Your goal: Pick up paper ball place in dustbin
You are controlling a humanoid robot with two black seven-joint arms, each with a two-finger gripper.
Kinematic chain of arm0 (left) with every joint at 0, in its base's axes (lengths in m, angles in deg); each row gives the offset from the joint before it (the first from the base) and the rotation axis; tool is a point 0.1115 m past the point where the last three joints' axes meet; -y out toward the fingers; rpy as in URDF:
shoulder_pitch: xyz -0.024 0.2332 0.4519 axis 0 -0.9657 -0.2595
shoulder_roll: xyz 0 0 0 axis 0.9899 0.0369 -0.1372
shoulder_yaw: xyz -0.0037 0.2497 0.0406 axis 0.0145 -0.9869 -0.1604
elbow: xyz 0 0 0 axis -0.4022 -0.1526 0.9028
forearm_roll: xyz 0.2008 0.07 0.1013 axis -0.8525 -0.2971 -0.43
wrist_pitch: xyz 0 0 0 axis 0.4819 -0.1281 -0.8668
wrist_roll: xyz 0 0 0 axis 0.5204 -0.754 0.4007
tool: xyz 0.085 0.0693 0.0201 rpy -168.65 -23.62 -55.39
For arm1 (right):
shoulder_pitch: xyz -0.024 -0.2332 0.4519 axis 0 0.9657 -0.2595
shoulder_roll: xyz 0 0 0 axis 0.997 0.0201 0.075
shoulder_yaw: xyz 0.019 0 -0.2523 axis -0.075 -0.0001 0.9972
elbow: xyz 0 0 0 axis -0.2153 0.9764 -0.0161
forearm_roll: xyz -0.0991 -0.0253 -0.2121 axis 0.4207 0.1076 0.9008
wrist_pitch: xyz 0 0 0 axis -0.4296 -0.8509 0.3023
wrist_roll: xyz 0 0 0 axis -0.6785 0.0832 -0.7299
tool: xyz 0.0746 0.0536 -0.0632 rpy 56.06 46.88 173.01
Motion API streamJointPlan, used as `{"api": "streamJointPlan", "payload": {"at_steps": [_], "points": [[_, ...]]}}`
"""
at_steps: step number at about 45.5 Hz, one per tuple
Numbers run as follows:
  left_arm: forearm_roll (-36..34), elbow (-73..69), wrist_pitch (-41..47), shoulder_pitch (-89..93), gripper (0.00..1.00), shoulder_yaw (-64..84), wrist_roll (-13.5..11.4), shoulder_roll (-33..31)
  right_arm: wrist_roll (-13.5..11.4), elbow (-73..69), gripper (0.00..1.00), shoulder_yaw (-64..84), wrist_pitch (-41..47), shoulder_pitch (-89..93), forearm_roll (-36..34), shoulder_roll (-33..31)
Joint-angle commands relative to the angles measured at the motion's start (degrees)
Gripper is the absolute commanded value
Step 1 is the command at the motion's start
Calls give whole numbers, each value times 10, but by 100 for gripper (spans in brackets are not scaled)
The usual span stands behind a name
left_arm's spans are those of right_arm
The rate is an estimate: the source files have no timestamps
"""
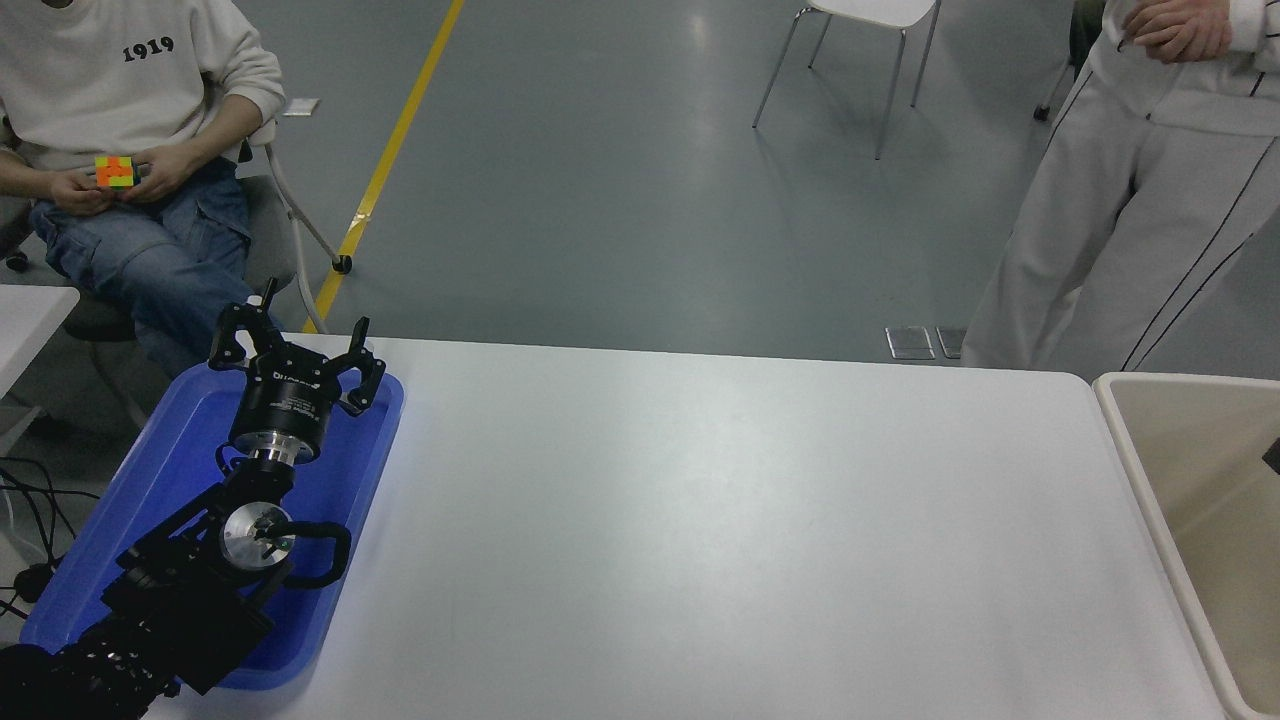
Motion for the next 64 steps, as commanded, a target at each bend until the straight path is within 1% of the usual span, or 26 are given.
{"api": "streamJointPlan", "payload": {"at_steps": [1,10,15,18,21,23,24,28,32,35,39,45,47,52,54,60,64], "points": [[0,0,1,0,100,0,0,1,1,-89,100,-218,3,31,0,-31],[0,0,0,0,100,-1,0,1,4,-139,100,-374,4,62,-3,-41],[0,0,1,0,100,-1,0,1,7,-163,100,-469,20,93,-32,-34],[0,0,0,0,100,0,0,1,12,-167,100,-500,25,99,-55,-16],[0,0,1,0,100,0,0,0,32,-167,100,-522,27,103,-74,2],[0,0,0,0,100,0,0,1,52,-167,100,-527,29,104,-85,10],[0,0,0,0,100,0,0,1,72,-167,100,-530,36,105,-96,21],[0,0,0,0,100,0,0,1,107,-168,100,-537,51,109,-114,46],[0,0,0,0,100,-1,0,1,148,-167,100,-558,70,116,-132,65],[0,0,0,0,100,0,0,1,179,-167,100,-568,92,123,-137,85],[0,0,0,0,100,0,0,0,213,-167,100,-578,127,133,-142,108],[0,0,0,0,100,0,0,1,244,-171,100,-576,170,149,-192,140],[0,0,0,0,100,0,0,1,249,-175,100,-576,181,153,-208,150],[0,0,0,0,100,0,0,1,251,-174,100,-577,181,154,-227,174],[0,0,0,0,100,-1,0,1,255,-175,100,-578,180,153,-234,180],[0,0,0,0,100,-1,0,1,307,-176,100,-578,176,149,-247,196],[0,0,0,0,100,0,0,0,329,-180,100,-578,177,149,-246,200]]}}
